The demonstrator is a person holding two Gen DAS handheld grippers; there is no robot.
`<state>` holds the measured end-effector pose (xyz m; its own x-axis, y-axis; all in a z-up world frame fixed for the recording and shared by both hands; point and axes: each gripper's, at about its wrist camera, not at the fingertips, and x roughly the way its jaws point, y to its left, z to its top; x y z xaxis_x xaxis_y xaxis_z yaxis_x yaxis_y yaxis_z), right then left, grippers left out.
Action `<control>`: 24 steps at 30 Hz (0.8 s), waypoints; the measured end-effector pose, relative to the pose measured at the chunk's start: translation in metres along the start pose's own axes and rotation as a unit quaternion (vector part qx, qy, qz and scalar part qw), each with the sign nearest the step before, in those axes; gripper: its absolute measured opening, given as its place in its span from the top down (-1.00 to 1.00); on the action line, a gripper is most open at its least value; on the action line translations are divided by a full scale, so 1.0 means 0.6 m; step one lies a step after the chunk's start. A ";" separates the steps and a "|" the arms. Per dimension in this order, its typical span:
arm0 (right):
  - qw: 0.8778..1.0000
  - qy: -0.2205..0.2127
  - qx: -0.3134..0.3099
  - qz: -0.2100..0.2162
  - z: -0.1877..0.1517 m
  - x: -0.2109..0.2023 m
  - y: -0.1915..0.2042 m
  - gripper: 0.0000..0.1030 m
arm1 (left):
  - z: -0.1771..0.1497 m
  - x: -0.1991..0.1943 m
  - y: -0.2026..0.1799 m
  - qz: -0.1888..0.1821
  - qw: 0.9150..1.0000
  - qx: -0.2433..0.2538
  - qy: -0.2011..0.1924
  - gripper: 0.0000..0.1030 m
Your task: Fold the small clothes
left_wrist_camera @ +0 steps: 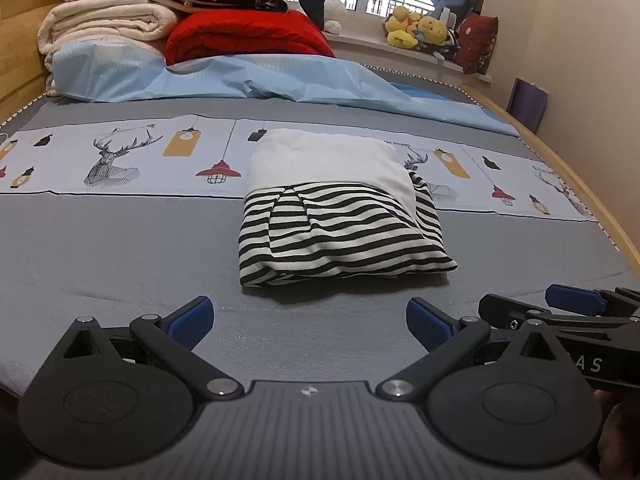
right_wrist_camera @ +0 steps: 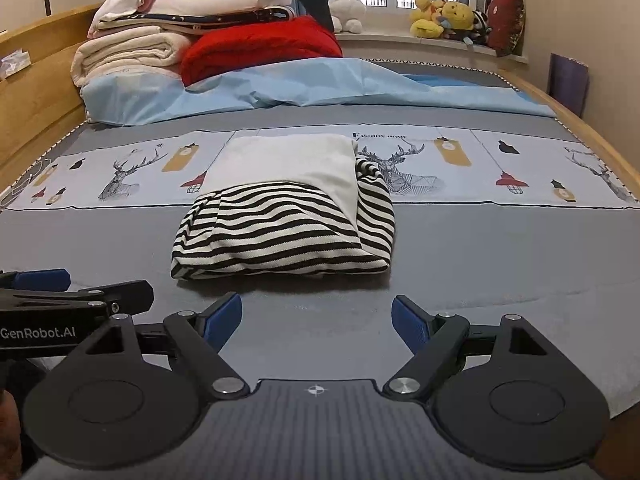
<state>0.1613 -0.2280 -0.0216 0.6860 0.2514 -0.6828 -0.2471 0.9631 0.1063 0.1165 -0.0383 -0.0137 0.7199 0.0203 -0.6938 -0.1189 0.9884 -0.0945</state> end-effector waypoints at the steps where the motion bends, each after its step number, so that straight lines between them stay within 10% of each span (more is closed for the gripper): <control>1: 1.000 0.000 0.000 -0.001 0.000 0.001 0.000 -0.61 | 0.000 0.000 0.000 -0.001 1.000 0.000 0.000 -0.99; 24: 1.000 0.003 0.003 -0.002 0.000 0.003 0.002 -0.61 | -0.001 0.002 0.000 -0.003 1.000 0.000 0.001 -0.99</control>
<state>0.1622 -0.2261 -0.0228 0.6834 0.2472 -0.6870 -0.2401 0.9647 0.1083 0.1168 -0.0382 -0.0148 0.7192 0.0150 -0.6946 -0.1154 0.9885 -0.0981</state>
